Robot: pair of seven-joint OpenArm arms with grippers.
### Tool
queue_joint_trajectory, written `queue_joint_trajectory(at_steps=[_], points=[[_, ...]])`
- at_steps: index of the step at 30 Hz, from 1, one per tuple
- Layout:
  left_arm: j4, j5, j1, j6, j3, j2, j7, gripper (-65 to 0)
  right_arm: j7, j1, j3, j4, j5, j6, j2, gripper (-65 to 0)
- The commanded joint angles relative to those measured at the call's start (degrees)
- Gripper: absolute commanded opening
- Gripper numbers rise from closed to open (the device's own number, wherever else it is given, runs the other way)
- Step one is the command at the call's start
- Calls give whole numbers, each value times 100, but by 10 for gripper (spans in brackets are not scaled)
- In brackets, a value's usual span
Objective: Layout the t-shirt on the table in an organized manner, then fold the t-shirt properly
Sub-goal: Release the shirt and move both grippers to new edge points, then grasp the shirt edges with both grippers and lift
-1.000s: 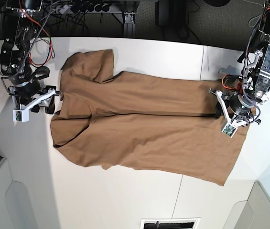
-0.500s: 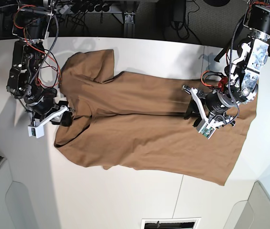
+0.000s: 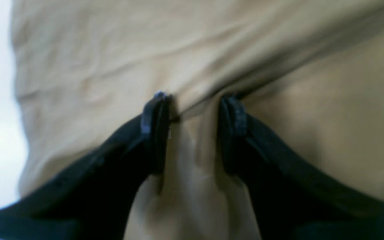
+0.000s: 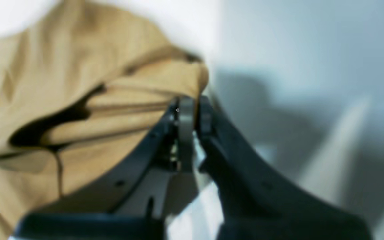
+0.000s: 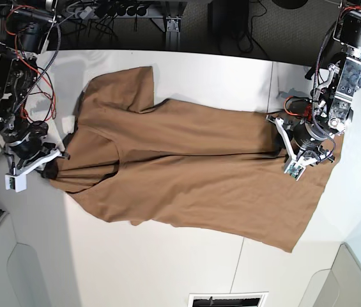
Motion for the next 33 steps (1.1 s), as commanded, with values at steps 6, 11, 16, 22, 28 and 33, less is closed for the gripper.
queue_joint_trajectory(at_steps=[6,11,16,22,28,33], points=[[50,59,-81,109,-50,-103,-66,-375,153,155,164,144,17,-24,420,-465],[170,59,-79,74,-50,-105,-50,-375,-258,142,164,144,249,-22,396,-247],[667,-59,-63,48,-50,-144,223,-375,-754,-111,164,223,857,52,393,-247],[1541,-232,197,505,-256,-553,531,-375,-826,-1038,332,981,1300,280,376,-247],[1679,-361,944,601,-1419,-597,610,-393,-949,-1838,612,1390,1742,568,380,-247],[1668,-824,1556,546,-2485,-586,651,-397,-1069,-2297,608,1390,2107,804,214,-247]])
